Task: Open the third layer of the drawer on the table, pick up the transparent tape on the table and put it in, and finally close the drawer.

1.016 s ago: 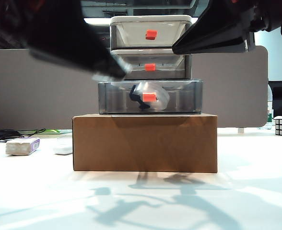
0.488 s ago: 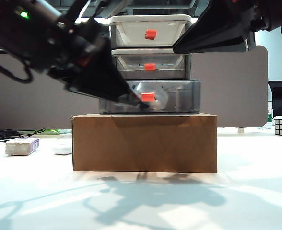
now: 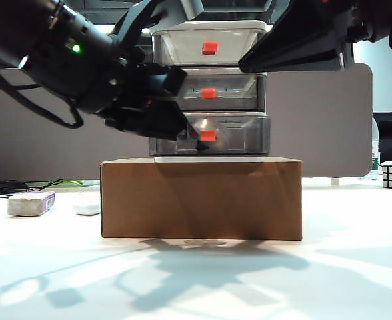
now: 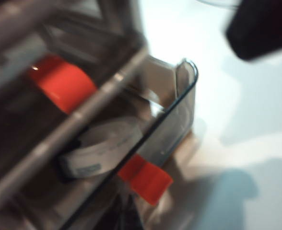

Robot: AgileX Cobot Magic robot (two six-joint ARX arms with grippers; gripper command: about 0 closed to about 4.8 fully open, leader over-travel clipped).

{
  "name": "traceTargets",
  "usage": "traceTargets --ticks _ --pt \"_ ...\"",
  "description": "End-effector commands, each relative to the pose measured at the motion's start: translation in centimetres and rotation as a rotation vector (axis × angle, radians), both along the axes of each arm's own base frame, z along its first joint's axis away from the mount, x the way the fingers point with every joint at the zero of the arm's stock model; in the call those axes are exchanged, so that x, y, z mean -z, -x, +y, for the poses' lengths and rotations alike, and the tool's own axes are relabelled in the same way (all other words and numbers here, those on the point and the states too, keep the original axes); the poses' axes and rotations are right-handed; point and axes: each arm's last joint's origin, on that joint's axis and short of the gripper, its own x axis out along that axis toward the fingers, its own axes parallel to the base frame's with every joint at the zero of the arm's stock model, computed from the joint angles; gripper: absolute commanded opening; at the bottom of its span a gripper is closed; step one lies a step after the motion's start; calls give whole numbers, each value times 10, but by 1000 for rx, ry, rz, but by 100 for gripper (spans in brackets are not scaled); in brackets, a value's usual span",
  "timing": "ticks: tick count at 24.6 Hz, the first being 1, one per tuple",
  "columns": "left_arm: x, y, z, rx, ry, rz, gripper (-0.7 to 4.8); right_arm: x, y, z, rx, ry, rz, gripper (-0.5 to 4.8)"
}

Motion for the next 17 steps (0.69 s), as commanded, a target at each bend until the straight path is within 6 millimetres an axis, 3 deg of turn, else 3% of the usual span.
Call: traceTargets --ticks 1,12,17 --pt "-4 -5 -3 -42 29 -81 -6 -5 -1 1 -1 -13 -32 -5" --pt "4 -15 -7 -150 7 -163 -6 -5 -1 0 -1 -14 -34 -5" --pt "-21 6 0 -79 16 -188 -6 -20 11 -7 58 -12 -128 -5"
